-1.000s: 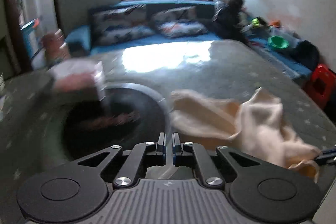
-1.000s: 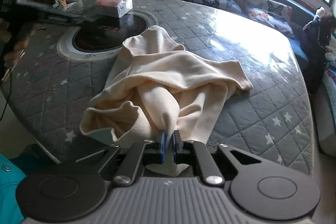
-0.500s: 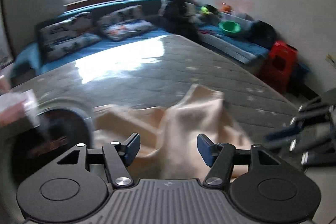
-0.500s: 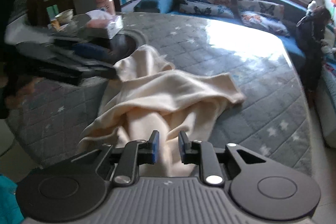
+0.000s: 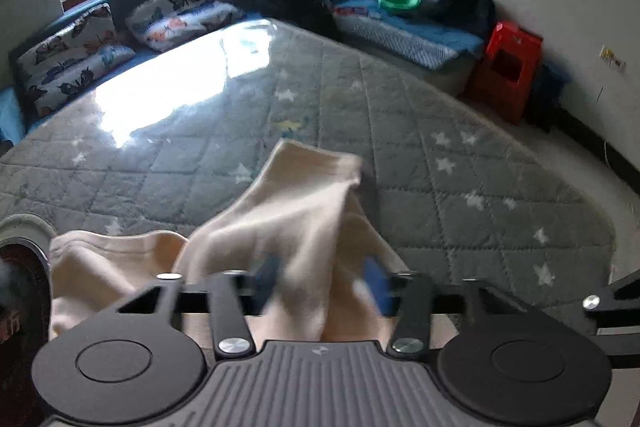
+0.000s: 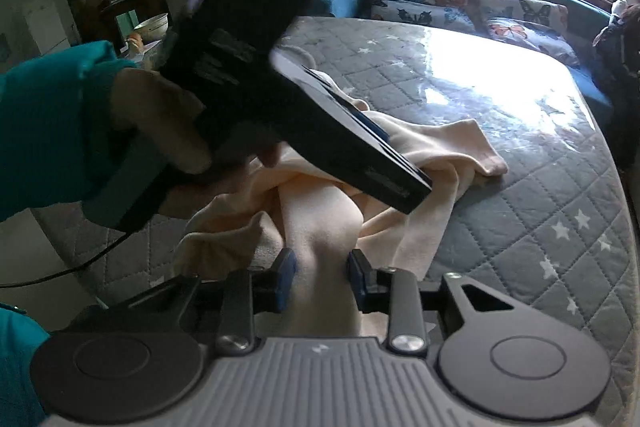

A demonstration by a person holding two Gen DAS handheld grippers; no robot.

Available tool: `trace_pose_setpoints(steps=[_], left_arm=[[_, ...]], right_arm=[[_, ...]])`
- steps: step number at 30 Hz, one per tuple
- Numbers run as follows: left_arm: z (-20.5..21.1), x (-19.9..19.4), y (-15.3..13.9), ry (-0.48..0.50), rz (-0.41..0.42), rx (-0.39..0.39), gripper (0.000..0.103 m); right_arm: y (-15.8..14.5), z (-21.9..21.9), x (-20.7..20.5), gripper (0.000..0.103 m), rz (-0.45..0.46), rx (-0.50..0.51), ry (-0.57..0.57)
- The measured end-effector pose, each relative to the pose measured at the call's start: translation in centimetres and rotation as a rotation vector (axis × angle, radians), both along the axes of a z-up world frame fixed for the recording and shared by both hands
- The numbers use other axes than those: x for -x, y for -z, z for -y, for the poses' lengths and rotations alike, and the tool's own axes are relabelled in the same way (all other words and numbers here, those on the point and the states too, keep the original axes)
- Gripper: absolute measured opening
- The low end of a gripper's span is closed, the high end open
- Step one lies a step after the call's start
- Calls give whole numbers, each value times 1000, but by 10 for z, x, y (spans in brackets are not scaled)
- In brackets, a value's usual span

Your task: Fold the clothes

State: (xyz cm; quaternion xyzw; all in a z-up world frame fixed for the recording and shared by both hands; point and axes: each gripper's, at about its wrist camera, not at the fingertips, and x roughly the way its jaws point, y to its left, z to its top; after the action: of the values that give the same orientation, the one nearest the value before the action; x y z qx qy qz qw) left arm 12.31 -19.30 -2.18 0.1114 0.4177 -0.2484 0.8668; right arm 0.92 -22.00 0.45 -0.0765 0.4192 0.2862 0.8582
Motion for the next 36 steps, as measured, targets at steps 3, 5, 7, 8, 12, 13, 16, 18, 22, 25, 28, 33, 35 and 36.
trace_pose_setpoints(steps=[3, 5, 7, 8, 12, 13, 16, 18, 22, 25, 28, 33, 35, 36], left_arm=[[-9, 0, 0, -12, 34, -7, 10], [-15, 0, -1, -22, 57, -9, 8], [-31, 2, -10, -57, 68, 27, 7], [-41, 4, -16, -73, 83, 42, 7], [-81, 16, -37, -147, 131, 78, 7], [-90, 20, -40, -160, 136, 84, 7], [-117, 30, -51, -200, 152, 102, 7], [-136, 37, -57, -227, 162, 114, 7], [-166, 50, -67, -270, 175, 134, 7], [-177, 59, -65, -277, 166, 145, 7], [-186, 64, -57, -306, 143, 154, 9], [-203, 67, -46, -362, 100, 178, 11], [-205, 68, -43, -368, 83, 191, 16], [-206, 69, -41, -371, 75, 196, 19]], right_arm=[[0, 1, 0, 30, 5, 6, -2], [-1, 3, 0, 30, 8, 8, 2], [-1, 4, 0, 30, 11, 16, 6], [-1, 5, 0, 30, 13, 21, 10], [-4, 7, 0, 31, 24, 50, 28], [-5, 8, 0, 32, 31, 55, 34], [-13, 4, -1, 33, 61, 55, 31], [-18, -5, -3, 35, 80, 50, 12], [-21, -36, -9, 36, 105, 63, -73], [-21, -59, -14, 36, 121, 77, -137], [-14, -81, -21, 36, 115, 122, -194], [9, -107, -31, 18, 90, 219, -240], [14, -107, -31, 7, 87, 234, -246], [13, -105, -30, 4, 93, 232, -241]])
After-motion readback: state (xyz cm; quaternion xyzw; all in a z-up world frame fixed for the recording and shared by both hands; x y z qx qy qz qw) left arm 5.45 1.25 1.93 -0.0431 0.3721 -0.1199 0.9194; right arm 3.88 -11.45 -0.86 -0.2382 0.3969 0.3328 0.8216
